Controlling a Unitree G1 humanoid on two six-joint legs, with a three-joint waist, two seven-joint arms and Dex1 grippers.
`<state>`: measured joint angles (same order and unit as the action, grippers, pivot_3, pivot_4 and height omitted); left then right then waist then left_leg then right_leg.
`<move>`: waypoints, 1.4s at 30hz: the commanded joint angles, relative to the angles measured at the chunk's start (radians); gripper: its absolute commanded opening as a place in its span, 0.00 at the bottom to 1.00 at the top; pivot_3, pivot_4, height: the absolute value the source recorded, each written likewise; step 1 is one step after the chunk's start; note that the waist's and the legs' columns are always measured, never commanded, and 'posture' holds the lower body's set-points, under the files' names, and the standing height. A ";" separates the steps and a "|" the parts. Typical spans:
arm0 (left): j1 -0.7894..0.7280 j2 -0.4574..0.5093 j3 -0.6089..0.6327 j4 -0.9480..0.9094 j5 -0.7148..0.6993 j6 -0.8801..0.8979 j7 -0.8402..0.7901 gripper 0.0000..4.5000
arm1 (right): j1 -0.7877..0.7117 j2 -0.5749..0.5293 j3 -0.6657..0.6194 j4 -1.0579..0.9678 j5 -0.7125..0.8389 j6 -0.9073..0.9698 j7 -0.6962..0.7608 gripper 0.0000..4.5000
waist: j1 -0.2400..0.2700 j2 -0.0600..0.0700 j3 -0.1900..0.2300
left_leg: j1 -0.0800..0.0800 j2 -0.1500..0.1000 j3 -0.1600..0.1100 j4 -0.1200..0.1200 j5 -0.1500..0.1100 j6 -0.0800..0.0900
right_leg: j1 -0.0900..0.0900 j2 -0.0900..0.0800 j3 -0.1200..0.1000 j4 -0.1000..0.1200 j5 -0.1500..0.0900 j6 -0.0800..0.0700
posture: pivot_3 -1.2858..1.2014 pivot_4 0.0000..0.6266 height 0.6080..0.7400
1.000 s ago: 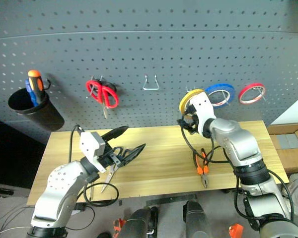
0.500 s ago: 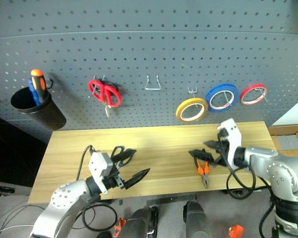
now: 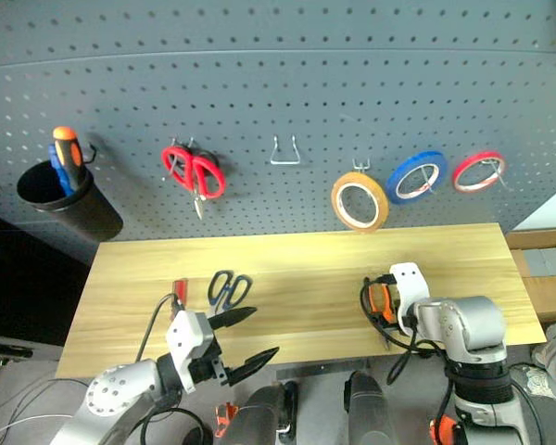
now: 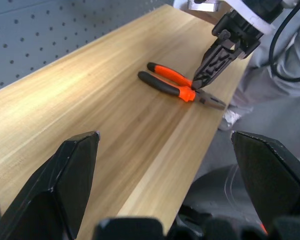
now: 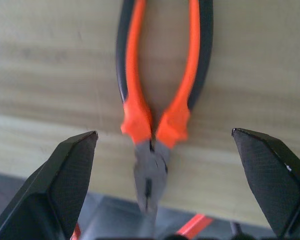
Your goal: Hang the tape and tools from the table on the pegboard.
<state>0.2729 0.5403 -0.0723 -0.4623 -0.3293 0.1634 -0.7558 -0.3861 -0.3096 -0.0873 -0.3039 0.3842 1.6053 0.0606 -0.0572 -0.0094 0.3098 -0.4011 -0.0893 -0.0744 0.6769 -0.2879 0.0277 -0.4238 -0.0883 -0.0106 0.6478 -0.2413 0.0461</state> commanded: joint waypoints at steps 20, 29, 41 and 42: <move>0.032 -0.012 -0.009 -0.082 0.037 -0.043 0.034 1.00 | -0.046 0.164 0.012 0.103 -0.144 -0.049 -0.050 0.99 | -0.001 0.001 0.018 | 0.000 0.000 -0.001 -0.002 0.000 0.000 | -0.002 0.000 0.000 -0.001 0.000 0.000 | 0.49 0.62 1.00; 0.022 -0.011 -0.002 -0.078 0.040 -0.038 0.041 1.00 | -0.034 0.174 0.071 0.193 -0.201 -0.133 -0.065 0.86 | -0.001 -0.001 0.024 | 0.000 0.000 -0.001 -0.004 0.000 0.000 | -0.002 0.001 -0.001 -0.002 0.000 0.001 | 0.49 0.61 1.00; -0.007 -0.011 0.036 -0.032 0.023 -0.053 0.048 1.00 | -0.033 -0.113 0.196 -0.164 0.057 0.008 0.253 0.52 | 0.001 -0.001 0.027 | -0.002 -0.001 0.000 -0.012 0.003 -0.005 | -0.006 0.000 0.000 -0.004 -0.002 0.003 | 0.48 0.58 1.00; -0.013 -0.018 0.044 -0.025 0.018 -0.057 0.053 1.00 | -0.037 -0.168 0.208 -0.240 0.119 -0.013 0.334 0.52 | 0.000 -0.001 0.027 | -0.003 -0.001 0.000 -0.011 0.003 -0.005 | -0.007 0.000 0.000 -0.004 -0.002 0.003 | 0.48 0.56 1.00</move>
<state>0.2595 0.5319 -0.0536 -0.4815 -0.2927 0.1270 -0.7085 -0.4086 -0.4394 0.1024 -0.3928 0.3918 1.6043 0.2699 -0.0571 -0.0100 0.3372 -0.4076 -0.0902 -0.0741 0.6656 -0.2851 0.0227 -0.4349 -0.0886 -0.0110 0.6443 -0.2437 0.0492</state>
